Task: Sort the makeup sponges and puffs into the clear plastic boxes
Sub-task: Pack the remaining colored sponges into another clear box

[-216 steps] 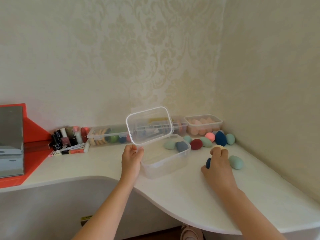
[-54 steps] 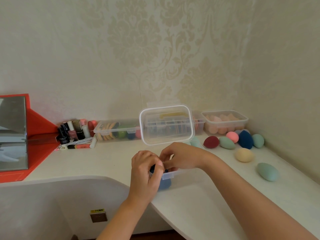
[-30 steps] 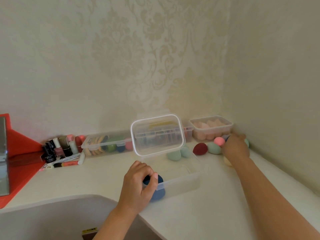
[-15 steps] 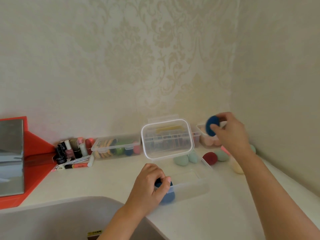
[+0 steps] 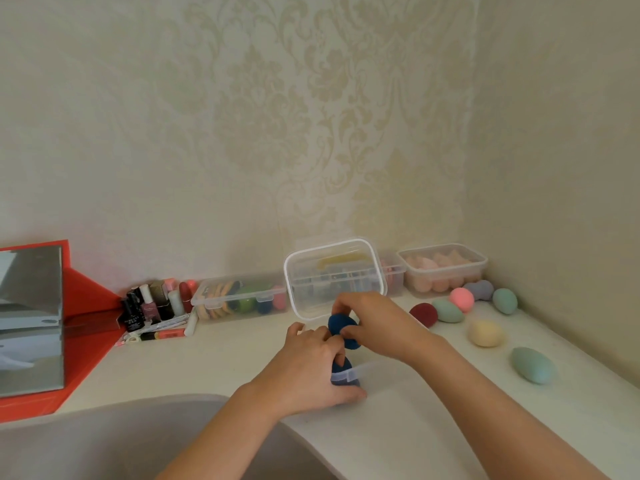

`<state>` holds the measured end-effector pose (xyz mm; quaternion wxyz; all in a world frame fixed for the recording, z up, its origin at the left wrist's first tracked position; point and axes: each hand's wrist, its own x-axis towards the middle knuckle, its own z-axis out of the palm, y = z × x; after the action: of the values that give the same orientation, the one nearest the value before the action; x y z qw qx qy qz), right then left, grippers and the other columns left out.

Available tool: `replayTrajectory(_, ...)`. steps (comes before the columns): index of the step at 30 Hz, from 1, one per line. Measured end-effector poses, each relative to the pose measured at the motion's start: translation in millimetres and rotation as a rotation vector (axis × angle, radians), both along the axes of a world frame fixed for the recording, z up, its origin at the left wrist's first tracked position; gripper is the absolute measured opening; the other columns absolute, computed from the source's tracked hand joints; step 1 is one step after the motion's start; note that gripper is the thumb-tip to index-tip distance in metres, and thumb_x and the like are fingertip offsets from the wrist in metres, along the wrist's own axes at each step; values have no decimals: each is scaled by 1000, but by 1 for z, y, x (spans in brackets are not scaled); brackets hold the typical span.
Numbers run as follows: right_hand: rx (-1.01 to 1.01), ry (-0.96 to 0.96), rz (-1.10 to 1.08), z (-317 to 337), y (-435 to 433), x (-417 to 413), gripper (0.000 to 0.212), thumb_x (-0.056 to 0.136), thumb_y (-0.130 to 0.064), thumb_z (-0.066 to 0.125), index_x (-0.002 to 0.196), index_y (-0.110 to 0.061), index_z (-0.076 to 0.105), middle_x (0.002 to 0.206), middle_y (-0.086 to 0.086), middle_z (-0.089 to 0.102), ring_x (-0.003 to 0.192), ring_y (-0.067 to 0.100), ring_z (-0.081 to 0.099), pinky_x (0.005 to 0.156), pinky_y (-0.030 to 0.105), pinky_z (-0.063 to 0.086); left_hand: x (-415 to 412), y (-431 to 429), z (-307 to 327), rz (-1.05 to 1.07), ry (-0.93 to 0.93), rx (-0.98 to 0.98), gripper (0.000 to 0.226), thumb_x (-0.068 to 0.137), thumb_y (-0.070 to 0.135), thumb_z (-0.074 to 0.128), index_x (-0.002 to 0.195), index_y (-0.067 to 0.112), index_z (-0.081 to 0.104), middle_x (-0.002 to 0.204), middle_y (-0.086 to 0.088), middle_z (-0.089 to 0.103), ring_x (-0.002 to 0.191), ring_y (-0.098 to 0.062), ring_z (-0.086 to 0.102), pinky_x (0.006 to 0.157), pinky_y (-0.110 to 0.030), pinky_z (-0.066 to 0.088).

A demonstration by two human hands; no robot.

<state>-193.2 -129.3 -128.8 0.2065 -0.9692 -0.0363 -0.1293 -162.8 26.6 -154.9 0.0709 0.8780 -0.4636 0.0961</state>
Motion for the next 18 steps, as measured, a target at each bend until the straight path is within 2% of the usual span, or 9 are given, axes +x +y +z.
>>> replayTrajectory(2,5,12,11,-2,-1,1,26,87,-15,59,112,-21,58,114,-4,63,85,12,54,79,27,48,2,1,-2,-13,28,-31,38,74,62,59,81,29,42,94,12,54,85,-8,44,106,-30,21)
replayTrajectory(4,-12,30,18,-5,-1,2,25,88,-13,56,111,-20,58,114,-2,63,90,15,57,81,30,49,2,2,-4,-32,46,-89,38,72,60,63,78,27,45,91,11,56,83,-8,44,102,-26,23)
replayTrajectory(7,-72,70,13,-9,4,5,25,88,-8,52,111,-15,56,112,5,63,98,22,58,84,36,50,1,2,-3,-64,124,-184,38,68,54,72,75,25,49,79,17,52,75,-2,41,85,-10,23)
replayTrajectory(9,-79,80,14,-10,7,6,26,88,-6,52,112,-13,58,112,7,63,100,23,58,87,36,50,1,2,-1,-77,150,-202,38,66,52,76,74,24,51,71,21,47,71,2,38,76,-7,24)
replayTrajectory(11,-51,82,28,-10,7,7,26,88,-7,54,113,-14,60,114,5,61,101,20,57,86,30,48,0,2,-1,-82,173,-214,38,64,52,77,74,24,53,69,24,45,74,6,38,73,-7,26)
replayTrajectory(14,-36,81,33,-10,8,8,27,90,-7,55,114,-16,61,114,5,57,98,18,55,82,25,45,0,3,-3,-79,197,-232,37,63,50,78,73,25,53,70,26,46,76,6,42,81,-3,23)
replayTrajectory(16,-30,86,5,-9,10,11,27,89,-5,54,114,-14,61,115,7,58,100,21,57,85,29,48,1,3,-4,-71,209,-245,38,63,50,79,72,23,53,70,24,48,72,1,46,93,1,11)
replayTrajectory(18,-31,92,-27,-9,13,12,27,87,-1,52,111,-10,61,112,10,61,99,25,59,86,34,51,2,3,-5,-68,226,-256,38,63,49,79,74,22,55,70,22,49,74,0,48,98,0,3)
